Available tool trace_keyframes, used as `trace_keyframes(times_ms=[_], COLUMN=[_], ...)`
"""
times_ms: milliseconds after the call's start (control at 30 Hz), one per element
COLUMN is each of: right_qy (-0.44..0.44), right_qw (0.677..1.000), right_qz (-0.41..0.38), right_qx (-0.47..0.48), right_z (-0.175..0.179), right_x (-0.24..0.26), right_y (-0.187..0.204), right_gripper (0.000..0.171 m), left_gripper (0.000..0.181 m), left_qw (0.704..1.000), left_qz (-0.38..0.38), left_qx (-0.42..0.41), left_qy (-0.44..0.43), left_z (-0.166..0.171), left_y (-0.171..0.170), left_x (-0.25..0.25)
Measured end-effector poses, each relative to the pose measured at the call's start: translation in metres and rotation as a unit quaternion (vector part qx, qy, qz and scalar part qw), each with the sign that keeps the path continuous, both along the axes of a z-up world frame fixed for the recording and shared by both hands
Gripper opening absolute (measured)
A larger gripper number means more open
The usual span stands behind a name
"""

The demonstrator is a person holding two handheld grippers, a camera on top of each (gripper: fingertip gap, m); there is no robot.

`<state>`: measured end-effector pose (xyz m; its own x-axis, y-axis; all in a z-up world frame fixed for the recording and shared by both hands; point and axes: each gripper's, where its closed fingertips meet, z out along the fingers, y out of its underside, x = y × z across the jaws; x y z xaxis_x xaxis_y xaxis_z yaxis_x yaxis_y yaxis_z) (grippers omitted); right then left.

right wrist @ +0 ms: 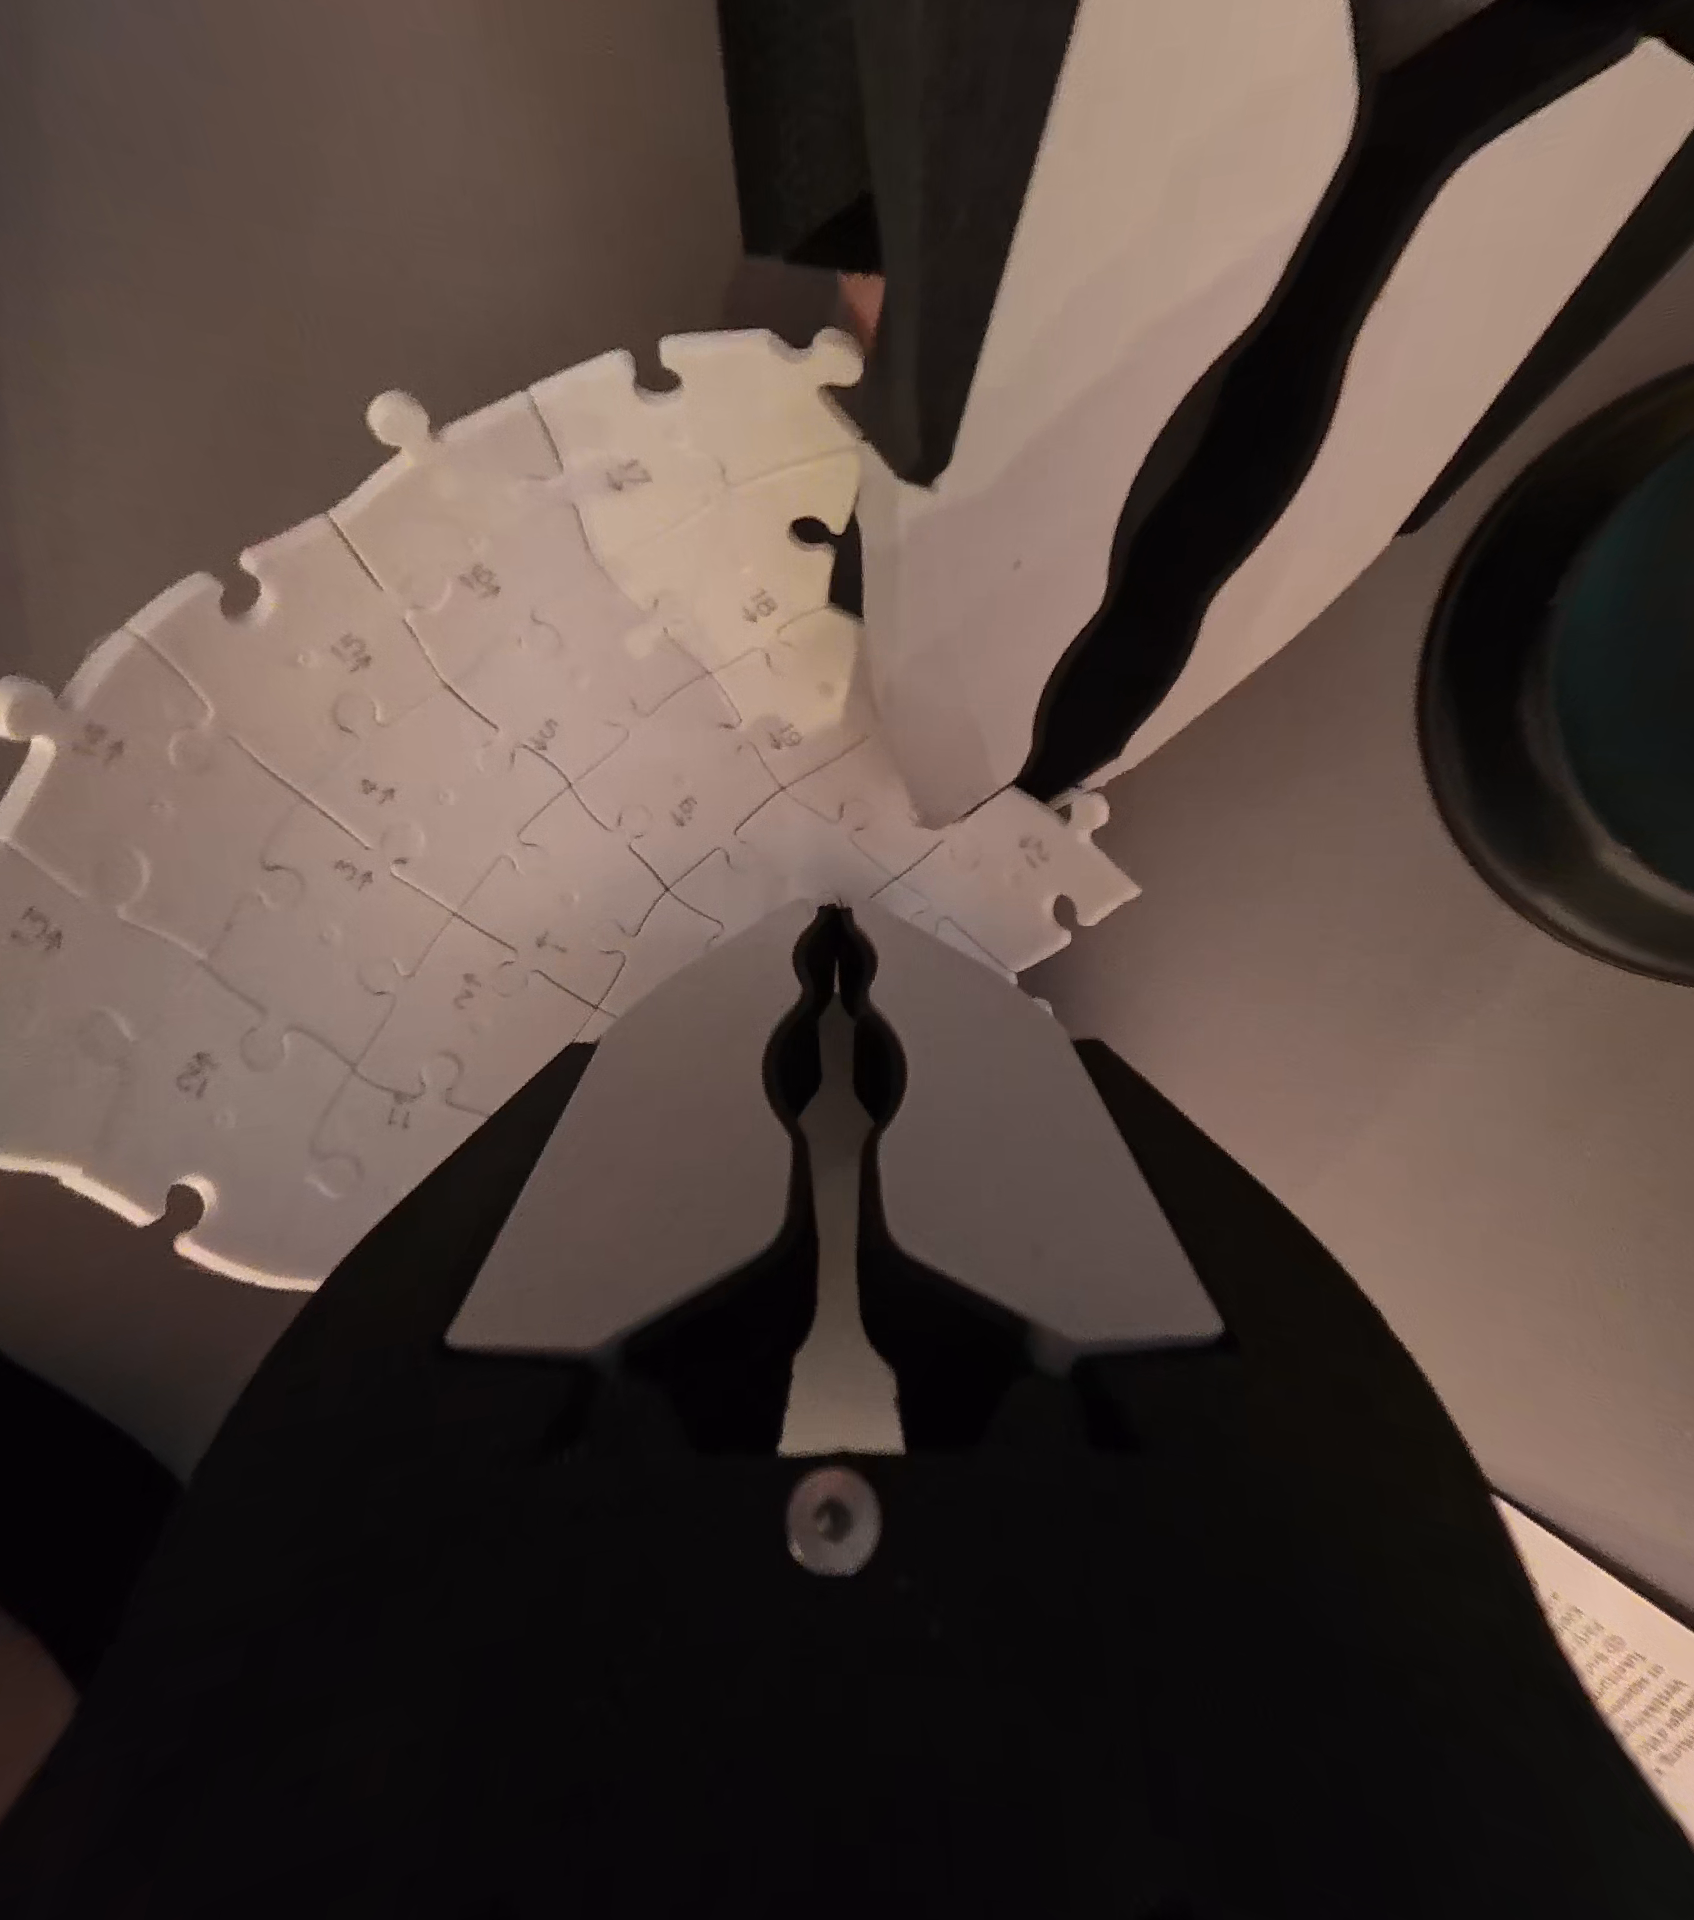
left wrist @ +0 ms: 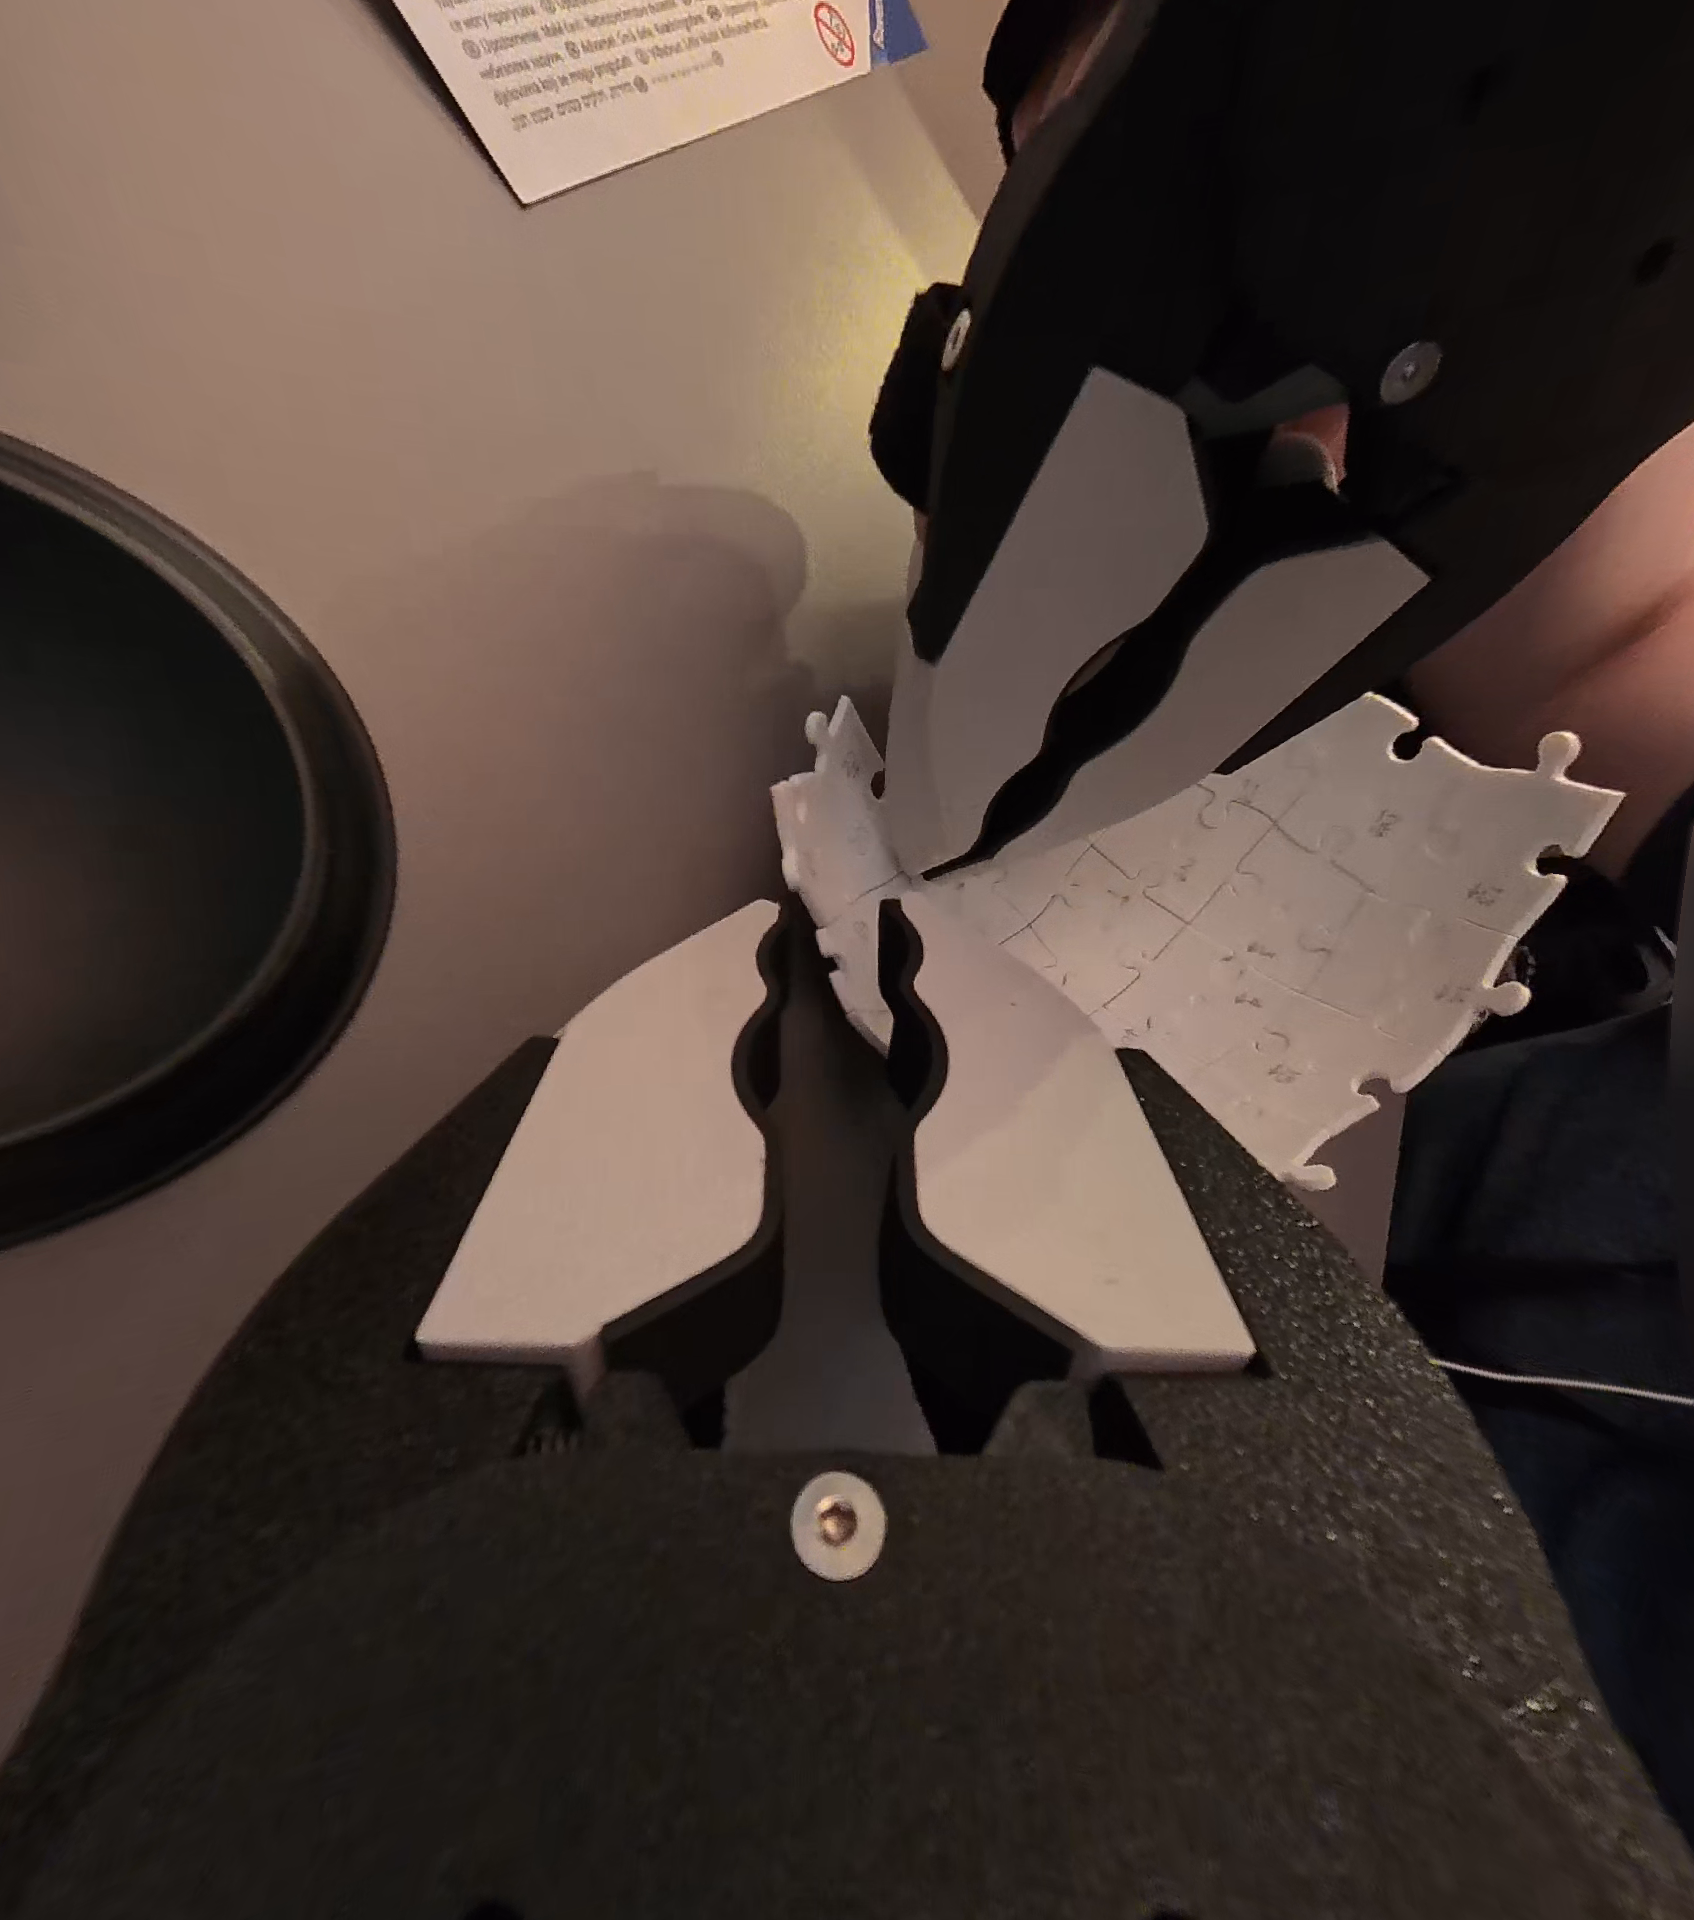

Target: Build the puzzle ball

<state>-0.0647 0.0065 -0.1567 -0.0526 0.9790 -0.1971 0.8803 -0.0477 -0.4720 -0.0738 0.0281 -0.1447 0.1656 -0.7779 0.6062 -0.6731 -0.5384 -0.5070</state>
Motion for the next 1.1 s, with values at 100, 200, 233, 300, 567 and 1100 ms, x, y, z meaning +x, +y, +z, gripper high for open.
trace_keyframes(times_ms=[100, 200, 233, 300, 567, 1100], right_qy=[-0.002, -0.004, -0.004, -0.003, 0.013, 0.008], right_qw=[1.0, 1.0, 1.0, 1.0, 0.999, 0.999], right_qz=[-0.004, -0.007, -0.006, -0.006, -0.029, -0.043], right_qx=[-0.001, -0.001, 0.001, -0.001, -0.035, 0.017], right_z=[0.0, 0.0, 0.0, 0.0, 0.005, 0.002], right_x=[0.0, 0.0, 0.0, 0.0, 0.002, 0.004], right_y=[0.0, 0.0, 0.0, 0.0, 0.003, 0.02], right_gripper=[0.001, 0.002, 0.001, 0.002, 0.001, 0.001], left_gripper=[0.015, 0.015, 0.015, 0.014, 0.011, 0.006], left_qw=[1.0, 1.0, 1.0, 1.0, 1.0, 1.0], left_qz=[0.0, 0.002, 0.002, 0.001, -0.007, -0.001], left_qx=[0.0, -0.003, -0.004, -0.004, -0.003, -0.025], left_qy=[0.001, 0.0, 0.0, 0.0, 0.003, 0.005], left_z=[0.0, 0.0, 0.0, 0.0, -0.001, -0.002], left_y=[0.0, 0.0, 0.0, 0.0, -0.002, -0.001], left_x=[0.0, 0.0, 0.0, 0.0, -0.001, -0.001])
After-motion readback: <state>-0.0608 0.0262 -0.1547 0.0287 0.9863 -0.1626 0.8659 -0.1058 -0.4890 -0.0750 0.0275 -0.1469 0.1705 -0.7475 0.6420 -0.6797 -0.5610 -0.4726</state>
